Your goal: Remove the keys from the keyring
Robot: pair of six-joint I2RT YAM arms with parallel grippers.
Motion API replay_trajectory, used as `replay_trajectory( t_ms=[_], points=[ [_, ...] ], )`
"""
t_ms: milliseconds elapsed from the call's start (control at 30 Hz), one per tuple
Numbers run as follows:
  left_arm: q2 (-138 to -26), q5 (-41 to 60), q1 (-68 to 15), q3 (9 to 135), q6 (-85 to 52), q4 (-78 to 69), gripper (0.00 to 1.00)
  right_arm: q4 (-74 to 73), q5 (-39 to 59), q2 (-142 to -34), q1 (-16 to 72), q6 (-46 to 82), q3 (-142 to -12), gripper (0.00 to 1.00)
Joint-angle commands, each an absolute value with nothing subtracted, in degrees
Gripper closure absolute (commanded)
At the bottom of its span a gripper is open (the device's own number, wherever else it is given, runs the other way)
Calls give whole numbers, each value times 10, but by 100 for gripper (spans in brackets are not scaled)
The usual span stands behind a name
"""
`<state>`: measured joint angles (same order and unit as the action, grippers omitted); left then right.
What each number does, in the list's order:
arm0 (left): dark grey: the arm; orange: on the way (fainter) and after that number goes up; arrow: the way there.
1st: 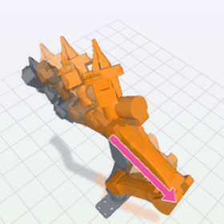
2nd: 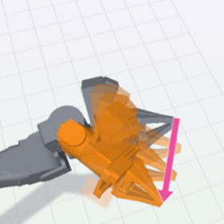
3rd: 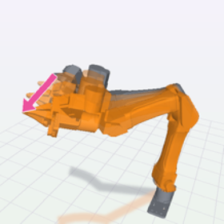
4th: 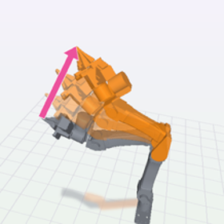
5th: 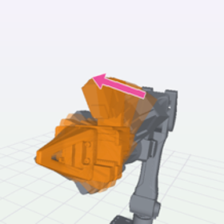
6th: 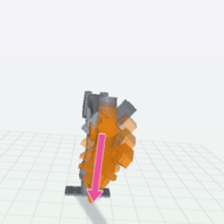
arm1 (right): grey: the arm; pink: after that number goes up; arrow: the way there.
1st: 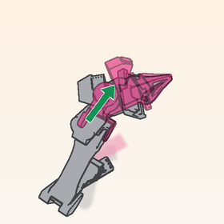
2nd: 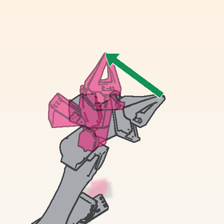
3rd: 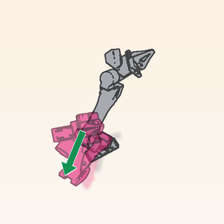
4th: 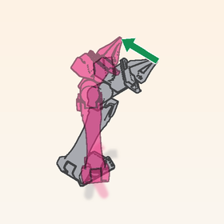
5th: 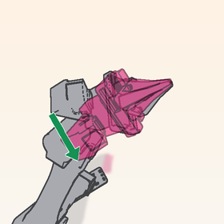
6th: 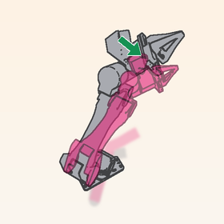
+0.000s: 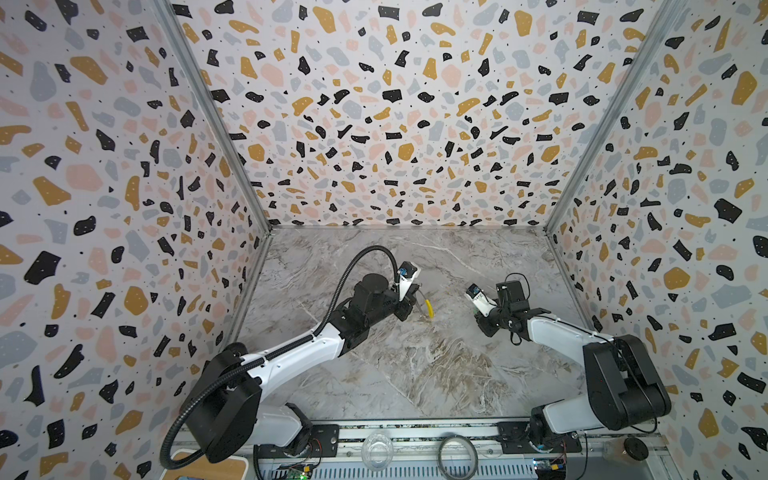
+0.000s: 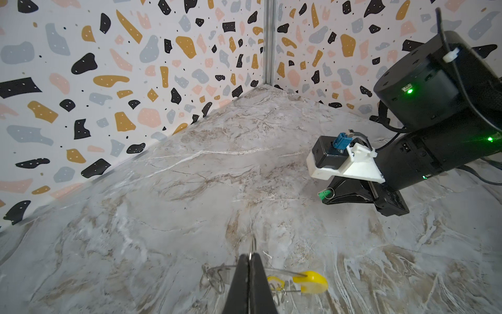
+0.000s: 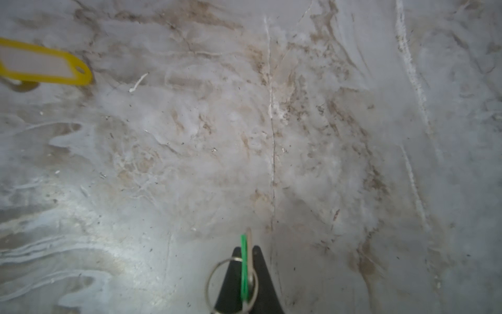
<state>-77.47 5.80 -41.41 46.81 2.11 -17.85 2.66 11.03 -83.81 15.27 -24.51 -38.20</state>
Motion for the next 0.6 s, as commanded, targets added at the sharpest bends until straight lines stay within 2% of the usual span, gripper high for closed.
replay_trajectory(
  t_ms=[0, 167, 300, 567],
  points=[
    [-757, 41, -411, 458, 11, -211, 100, 12, 86, -850, 161, -248, -393, 94],
    [-750, 32, -411, 454, 10, -203, 100, 12, 69, -875, 164, -254, -396, 91],
    [-732, 10, -410, 444, 10, -193, 100, 11, 61, -883, 163, -257, -396, 85],
    [-676, -27, -397, 422, 16, -150, 100, 4, 64, -860, 162, -252, -403, 65]
  ],
)
